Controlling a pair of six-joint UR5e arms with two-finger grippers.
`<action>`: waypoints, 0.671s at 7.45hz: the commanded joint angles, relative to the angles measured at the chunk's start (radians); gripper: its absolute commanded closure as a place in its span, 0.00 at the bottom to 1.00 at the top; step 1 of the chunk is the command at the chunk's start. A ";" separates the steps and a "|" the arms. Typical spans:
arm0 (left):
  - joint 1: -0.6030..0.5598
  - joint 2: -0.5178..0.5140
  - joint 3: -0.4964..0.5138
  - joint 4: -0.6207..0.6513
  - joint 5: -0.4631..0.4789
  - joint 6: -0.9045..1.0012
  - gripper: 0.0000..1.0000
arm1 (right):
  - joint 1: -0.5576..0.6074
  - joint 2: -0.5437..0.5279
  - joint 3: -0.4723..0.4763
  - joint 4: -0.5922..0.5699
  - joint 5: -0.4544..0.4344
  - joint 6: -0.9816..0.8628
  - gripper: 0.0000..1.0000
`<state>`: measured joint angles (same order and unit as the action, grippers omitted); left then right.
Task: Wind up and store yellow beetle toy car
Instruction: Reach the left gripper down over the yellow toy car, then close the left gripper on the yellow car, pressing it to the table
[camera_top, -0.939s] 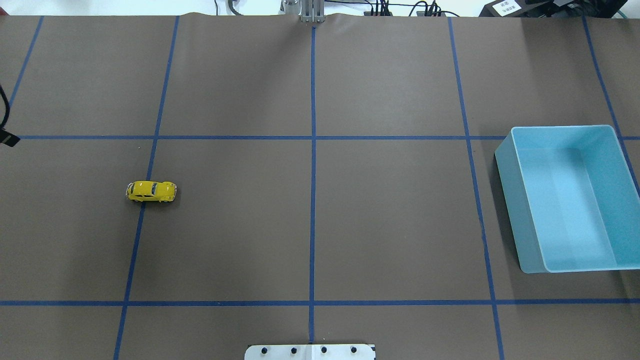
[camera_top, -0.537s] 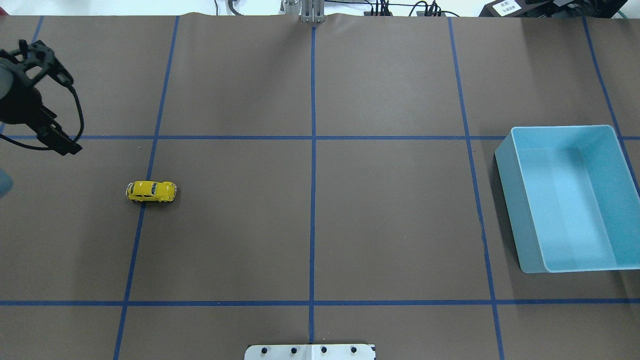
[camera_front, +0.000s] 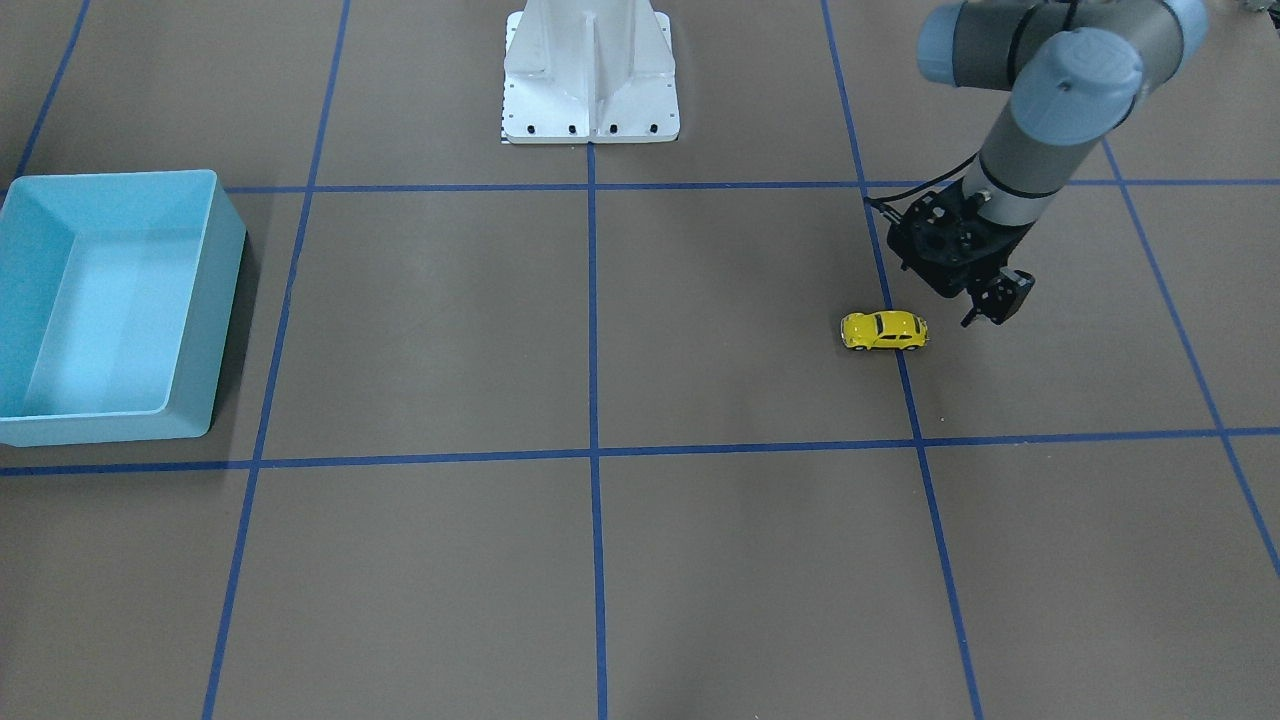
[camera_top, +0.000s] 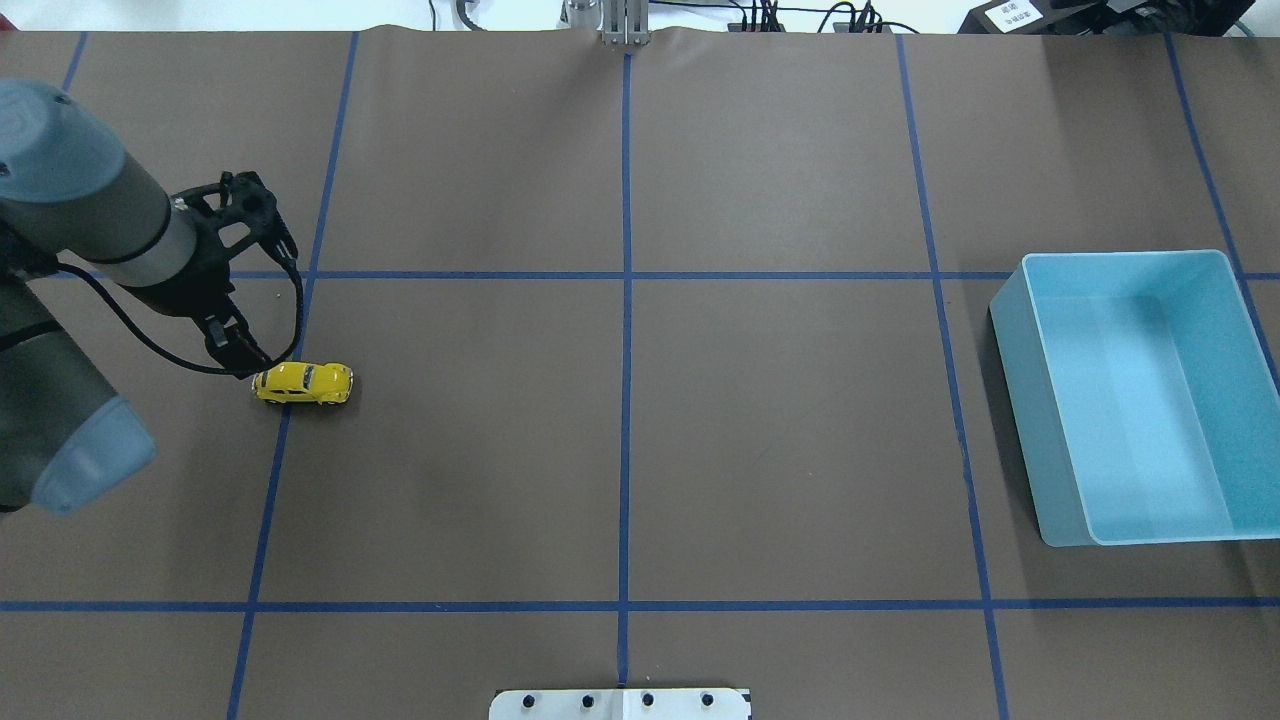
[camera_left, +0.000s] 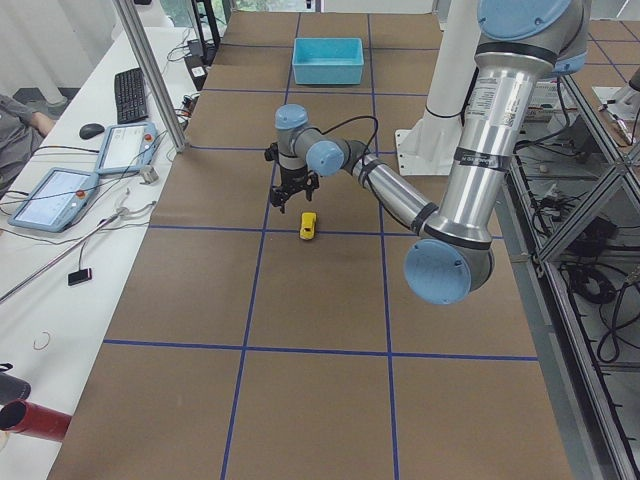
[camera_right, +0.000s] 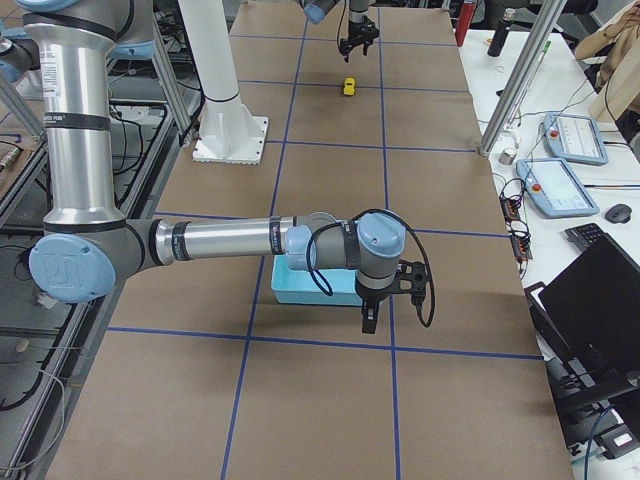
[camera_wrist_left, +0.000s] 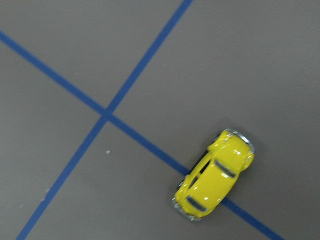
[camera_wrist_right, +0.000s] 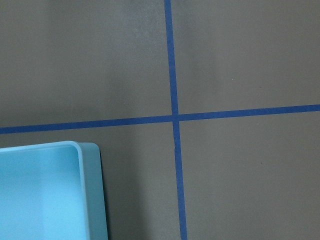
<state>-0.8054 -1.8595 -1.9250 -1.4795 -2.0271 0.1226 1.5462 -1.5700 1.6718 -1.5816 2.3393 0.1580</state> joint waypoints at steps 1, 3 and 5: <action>0.069 -0.027 0.007 0.016 0.045 0.135 0.00 | 0.000 0.001 0.000 0.000 0.000 0.000 0.00; 0.104 -0.036 0.029 0.010 0.120 0.298 0.00 | 0.000 0.001 0.000 0.000 0.000 0.000 0.00; 0.126 -0.037 0.055 0.005 0.122 0.353 0.00 | -0.001 0.002 0.000 0.002 0.000 0.000 0.00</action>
<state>-0.6933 -1.8946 -1.8841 -1.4720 -1.9128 0.4389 1.5460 -1.5689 1.6715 -1.5812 2.3393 0.1580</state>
